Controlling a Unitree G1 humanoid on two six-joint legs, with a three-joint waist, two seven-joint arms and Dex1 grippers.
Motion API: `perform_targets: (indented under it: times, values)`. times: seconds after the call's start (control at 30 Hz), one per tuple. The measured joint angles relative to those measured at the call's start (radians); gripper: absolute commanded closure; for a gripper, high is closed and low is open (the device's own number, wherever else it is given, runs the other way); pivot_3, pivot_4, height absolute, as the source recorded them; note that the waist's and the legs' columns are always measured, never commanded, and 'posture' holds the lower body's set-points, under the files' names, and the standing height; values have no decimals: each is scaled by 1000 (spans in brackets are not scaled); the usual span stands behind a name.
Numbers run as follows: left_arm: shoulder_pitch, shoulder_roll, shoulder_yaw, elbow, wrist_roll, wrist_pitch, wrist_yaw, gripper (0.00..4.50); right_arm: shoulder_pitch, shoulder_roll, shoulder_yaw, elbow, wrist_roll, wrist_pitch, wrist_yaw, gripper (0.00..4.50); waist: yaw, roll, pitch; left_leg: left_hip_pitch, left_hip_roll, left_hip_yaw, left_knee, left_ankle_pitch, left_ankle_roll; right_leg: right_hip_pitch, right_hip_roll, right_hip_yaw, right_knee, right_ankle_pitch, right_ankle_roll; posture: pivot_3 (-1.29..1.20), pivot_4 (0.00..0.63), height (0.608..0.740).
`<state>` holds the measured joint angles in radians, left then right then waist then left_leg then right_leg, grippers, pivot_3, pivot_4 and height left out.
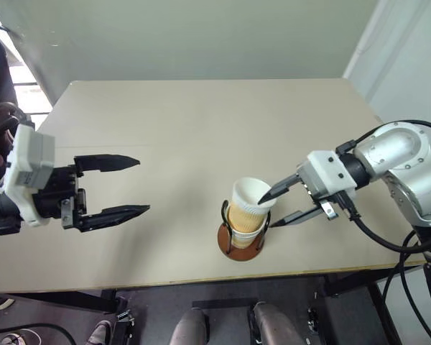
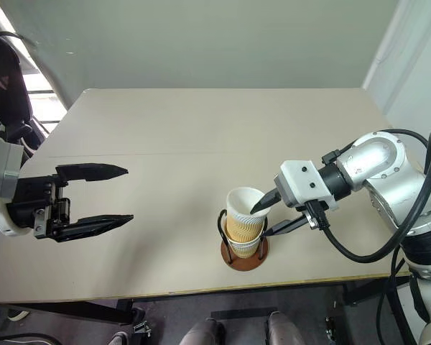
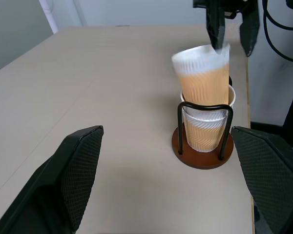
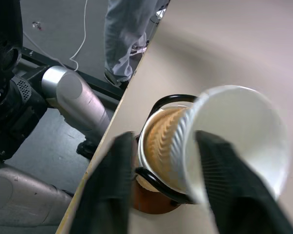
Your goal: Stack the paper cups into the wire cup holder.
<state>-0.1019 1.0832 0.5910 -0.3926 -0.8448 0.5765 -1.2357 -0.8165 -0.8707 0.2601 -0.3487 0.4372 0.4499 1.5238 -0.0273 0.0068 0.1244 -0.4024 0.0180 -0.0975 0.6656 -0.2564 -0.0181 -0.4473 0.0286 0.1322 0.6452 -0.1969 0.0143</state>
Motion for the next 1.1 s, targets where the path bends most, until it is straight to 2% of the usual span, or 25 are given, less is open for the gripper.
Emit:
perform_targets:
  times: [0.13,0.3,0.5,0.6,0.83,1.1]
  values:
    - [0,0,0,0,1,0,0,0,0,1,0,0,0,0,2,20,0,0,0,0,0,0,0,0,0,0,0,0,0,0,0,0,150,740]
    - [-1,0,0,0,1,0,0,0,-1,1,0,10,-2,-7,7,20,0,0,0,0,0,0,0,0,0,0,0,0,0,0,0,0,150,740]
    - [0,0,0,0,1,0,-1,0,-40,-6,-18,129,-7,-37,34,20,0,0,0,0,0,0,0,0,0,0,0,0,0,0,0,0,150,740]
    - [9,0,15,-4,1,2,-1,0,-70,-39,-46,223,38,-46,72,20,0,0,0,0,0,0,0,0,0,0,0,0,0,0,0,0,150,740]
    - [79,-1,110,-49,-22,41,1,0,-148,-118,-52,570,71,-189,87,20,0,0,0,0,1,0,0,0,0,0,0,0,0,0,0,0,150,740]
    - [175,-1,279,-73,-30,94,-1,0,-144,-195,-32,694,144,-294,87,20,0,0,0,0,4,1,-1,-1,1,0,2,0,0,0,0,0,150,740]
